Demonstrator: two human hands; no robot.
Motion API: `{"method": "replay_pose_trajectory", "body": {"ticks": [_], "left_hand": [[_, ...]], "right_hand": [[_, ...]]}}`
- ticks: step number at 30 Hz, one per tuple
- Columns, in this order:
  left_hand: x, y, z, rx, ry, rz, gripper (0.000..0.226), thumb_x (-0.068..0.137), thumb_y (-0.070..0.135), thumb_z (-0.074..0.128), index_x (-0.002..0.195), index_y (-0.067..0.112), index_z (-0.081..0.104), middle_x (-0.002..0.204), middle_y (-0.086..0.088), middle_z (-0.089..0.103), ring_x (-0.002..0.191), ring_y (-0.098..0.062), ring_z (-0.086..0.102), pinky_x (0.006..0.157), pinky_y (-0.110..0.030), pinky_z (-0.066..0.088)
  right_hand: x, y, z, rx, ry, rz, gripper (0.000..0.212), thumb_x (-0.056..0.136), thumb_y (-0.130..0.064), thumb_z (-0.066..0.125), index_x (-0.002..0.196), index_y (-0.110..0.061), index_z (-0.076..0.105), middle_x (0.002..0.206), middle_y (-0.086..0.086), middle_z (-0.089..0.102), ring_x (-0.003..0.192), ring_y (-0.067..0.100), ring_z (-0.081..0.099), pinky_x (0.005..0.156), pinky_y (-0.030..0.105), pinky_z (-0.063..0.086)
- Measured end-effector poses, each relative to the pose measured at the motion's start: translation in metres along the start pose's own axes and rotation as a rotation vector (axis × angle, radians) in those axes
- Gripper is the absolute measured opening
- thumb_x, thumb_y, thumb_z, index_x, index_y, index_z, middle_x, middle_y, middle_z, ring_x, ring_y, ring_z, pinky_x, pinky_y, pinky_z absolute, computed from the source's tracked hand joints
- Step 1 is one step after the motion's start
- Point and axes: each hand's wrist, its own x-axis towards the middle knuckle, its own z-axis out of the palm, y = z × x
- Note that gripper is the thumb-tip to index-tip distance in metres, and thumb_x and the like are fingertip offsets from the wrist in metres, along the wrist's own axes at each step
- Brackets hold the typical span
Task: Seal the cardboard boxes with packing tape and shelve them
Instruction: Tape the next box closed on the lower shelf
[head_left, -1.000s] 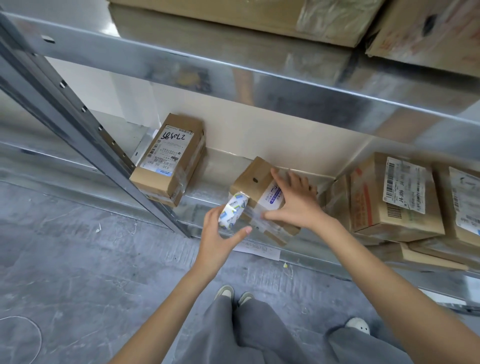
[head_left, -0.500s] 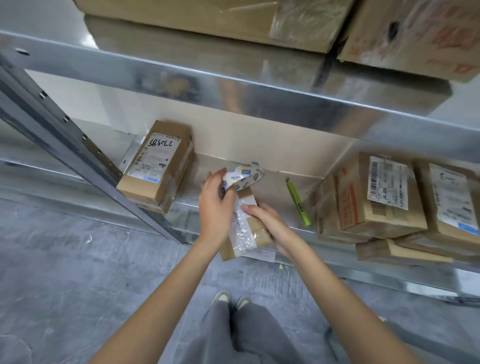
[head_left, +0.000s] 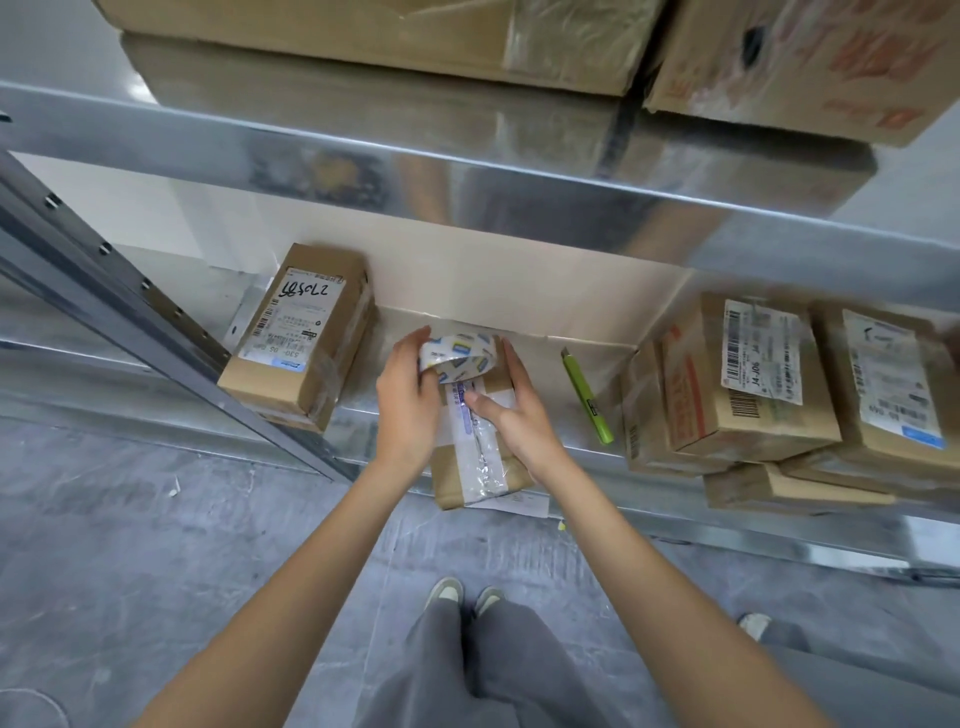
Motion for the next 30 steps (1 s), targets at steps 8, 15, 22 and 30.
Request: {"method": "replay_pose_trajectory", "body": {"ticks": [8, 15, 22, 30], "left_hand": [[-0.010, -0.002, -0.038, 0.217, 0.025, 0.059, 0.027, 0.088, -0.013, 0.039, 0.105, 0.003, 0.053, 0.101, -0.009, 0.058, 0.088, -0.026, 0.055, 0.073, -0.029, 0.043], [-0.006, -0.008, -0.047, 0.521, 0.065, 0.080, 0.032, 0.081, -0.020, 0.039, 0.101, 0.003, 0.049, 0.097, -0.014, 0.049, 0.073, -0.033, 0.048, 0.058, -0.040, 0.035], [-0.005, -0.018, -0.050, 0.568, 0.096, 0.126, 0.036, 0.075, -0.025, 0.037, 0.095, 0.003, 0.047, 0.089, -0.013, 0.046, 0.069, -0.027, 0.038, 0.057, -0.036, 0.028], [-0.004, -0.041, -0.044, 0.549, 0.046, 0.043, 0.035, 0.079, -0.023, 0.038, 0.100, 0.002, 0.048, 0.097, -0.016, 0.048, 0.073, -0.029, 0.044, 0.060, -0.038, 0.036]], "right_hand": [[-0.001, 0.003, 0.001, 0.010, -0.001, -0.010, 0.082, 0.089, -0.018, 0.069, 0.155, -0.027, 0.019, 0.140, -0.026, 0.030, 0.127, -0.008, 0.031, 0.080, -0.011, 0.024], [-0.003, 0.001, 0.000, -0.013, -0.014, -0.010, 0.081, 0.090, -0.022, 0.069, 0.154, -0.032, 0.020, 0.153, -0.019, 0.028, 0.128, -0.008, 0.027, 0.092, 0.000, 0.024], [-0.004, -0.002, 0.000, -0.012, -0.015, -0.006, 0.082, 0.089, -0.025, 0.069, 0.154, -0.033, 0.019, 0.156, -0.016, 0.026, 0.136, -0.002, 0.026, 0.102, 0.013, 0.023], [-0.001, -0.001, 0.000, -0.015, -0.001, 0.006, 0.083, 0.089, -0.026, 0.070, 0.154, -0.032, 0.020, 0.157, -0.014, 0.025, 0.143, 0.006, 0.025, 0.105, 0.016, 0.023]]}}
